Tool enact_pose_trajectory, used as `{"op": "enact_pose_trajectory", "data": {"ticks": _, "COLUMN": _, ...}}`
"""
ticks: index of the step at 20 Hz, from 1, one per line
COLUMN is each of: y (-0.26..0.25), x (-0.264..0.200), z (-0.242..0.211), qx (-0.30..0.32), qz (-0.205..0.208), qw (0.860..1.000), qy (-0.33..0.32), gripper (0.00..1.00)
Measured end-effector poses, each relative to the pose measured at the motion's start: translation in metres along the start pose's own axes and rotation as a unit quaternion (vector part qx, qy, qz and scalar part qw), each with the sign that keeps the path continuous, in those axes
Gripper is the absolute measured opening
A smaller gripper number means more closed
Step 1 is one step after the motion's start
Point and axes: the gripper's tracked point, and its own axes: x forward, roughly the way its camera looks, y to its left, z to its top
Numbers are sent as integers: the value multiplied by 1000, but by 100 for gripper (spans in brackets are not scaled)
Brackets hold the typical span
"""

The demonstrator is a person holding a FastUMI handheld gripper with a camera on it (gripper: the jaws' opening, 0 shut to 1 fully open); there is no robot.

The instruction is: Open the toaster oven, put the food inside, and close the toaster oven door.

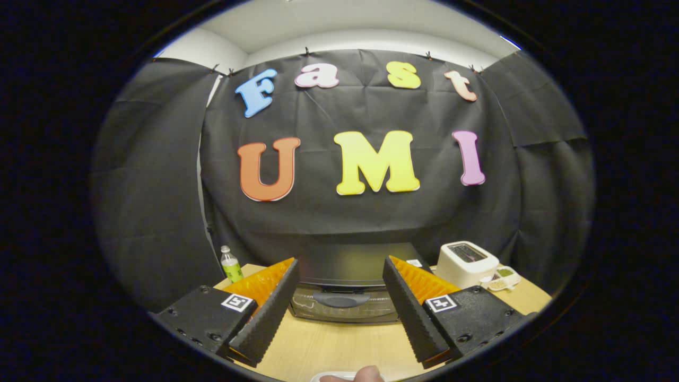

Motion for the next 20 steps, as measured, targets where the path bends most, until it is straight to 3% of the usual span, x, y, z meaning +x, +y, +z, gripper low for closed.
{"op": "enact_pose_trajectory", "data": {"ticks": 4, "y": -9, "x": 58, "z": -29, "qx": -42, "qz": -33, "qw": 999, "qy": -6, "gripper": 100}}
{"op": "enact_pose_trajectory", "data": {"ticks": 10, "y": -16, "x": 109, "z": -84, "qx": -21, "qz": -40, "qw": 999, "qy": 14, "gripper": 100}}
{"op": "enact_pose_trajectory", "data": {"ticks": 20, "y": -20, "x": 125, "z": -107, "qx": -37, "qz": -66, "qw": 996, "qy": 44, "gripper": 100}}
